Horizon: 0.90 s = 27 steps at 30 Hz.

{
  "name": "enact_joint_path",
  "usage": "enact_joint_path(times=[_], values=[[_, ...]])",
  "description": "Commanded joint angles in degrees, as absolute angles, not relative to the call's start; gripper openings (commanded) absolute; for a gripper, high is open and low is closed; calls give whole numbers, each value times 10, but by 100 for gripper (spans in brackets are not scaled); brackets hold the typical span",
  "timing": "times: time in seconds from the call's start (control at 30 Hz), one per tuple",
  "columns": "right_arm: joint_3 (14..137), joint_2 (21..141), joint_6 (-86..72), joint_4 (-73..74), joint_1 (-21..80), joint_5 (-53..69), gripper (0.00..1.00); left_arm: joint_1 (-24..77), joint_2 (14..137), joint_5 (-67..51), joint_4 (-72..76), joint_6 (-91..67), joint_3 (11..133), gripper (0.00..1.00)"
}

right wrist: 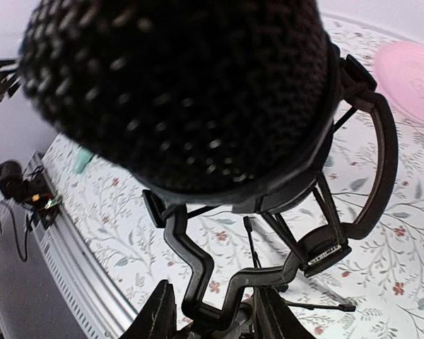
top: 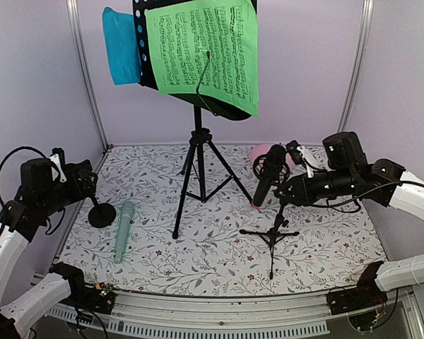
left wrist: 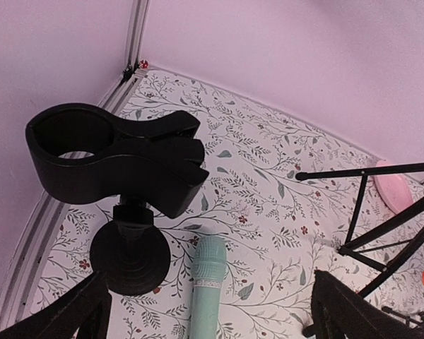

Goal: Pack up the instrument practice props

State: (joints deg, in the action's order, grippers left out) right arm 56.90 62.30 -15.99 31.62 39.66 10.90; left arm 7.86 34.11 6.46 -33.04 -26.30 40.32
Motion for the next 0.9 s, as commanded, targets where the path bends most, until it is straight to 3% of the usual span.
enact_joint_path(times=[0.0, 0.23, 0.43, 0.87], values=[[569, 628, -139, 271, 465, 208, 18, 88, 340, 56, -312, -251, 393, 99], [572, 650, -144, 212, 545, 263, 18, 97, 345, 63, -309, -248, 390, 99], [571, 689, -154, 172, 604, 282, 26, 97, 342, 64, -309, -248, 389, 99], [568, 716, -133, 184, 622, 225, 35, 97, 341, 69, -307, -248, 388, 99]])
